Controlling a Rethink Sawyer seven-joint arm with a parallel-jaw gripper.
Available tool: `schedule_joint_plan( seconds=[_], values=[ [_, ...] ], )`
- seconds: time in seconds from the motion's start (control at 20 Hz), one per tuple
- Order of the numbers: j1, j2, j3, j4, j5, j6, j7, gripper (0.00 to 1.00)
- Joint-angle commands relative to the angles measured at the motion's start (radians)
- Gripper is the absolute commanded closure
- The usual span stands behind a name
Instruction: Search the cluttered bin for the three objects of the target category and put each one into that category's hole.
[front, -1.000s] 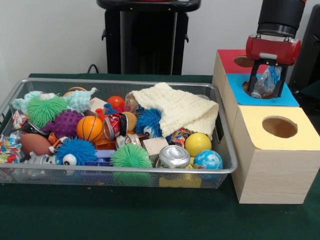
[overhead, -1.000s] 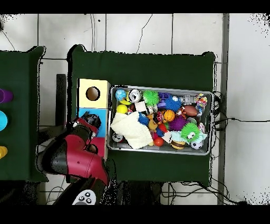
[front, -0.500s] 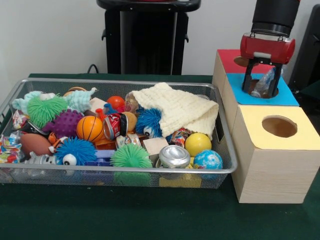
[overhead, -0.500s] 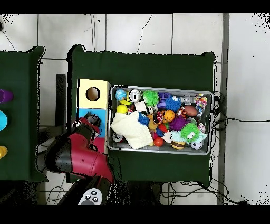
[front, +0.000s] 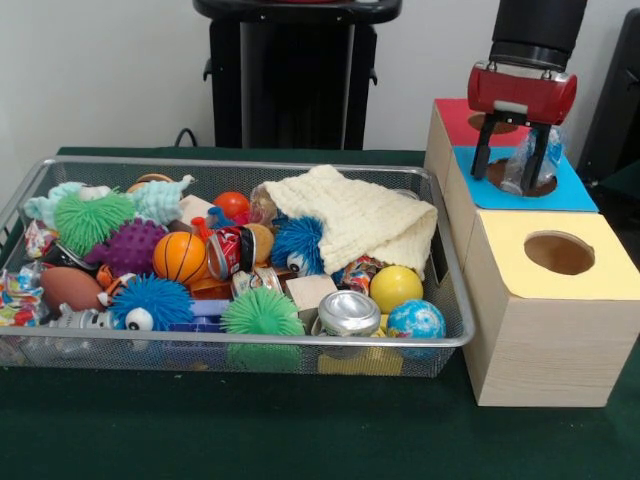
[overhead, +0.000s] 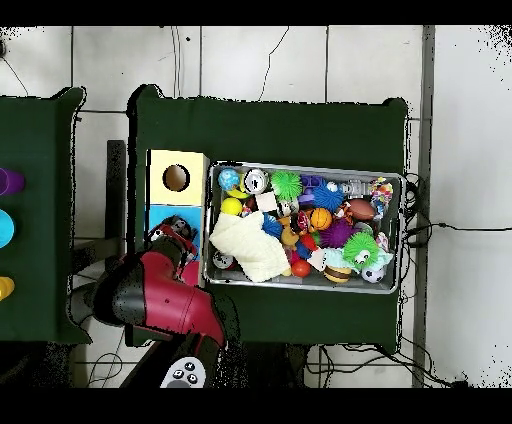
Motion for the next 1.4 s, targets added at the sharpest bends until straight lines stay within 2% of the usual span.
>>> schedule_joint_plan(
  seconds=[0.05,1.15,1.4],
  values=[
    [-0.034,-0.004,0.082,0.061,-0.047,0.098,0.122,0.0],
    [-0.01,0.04,0.086,0.042,-0.02,0.068,0.142,0.0],
    [-0.049,0.014,0.091,0.05,-0.051,0.082,0.112,0.0]
  ],
)
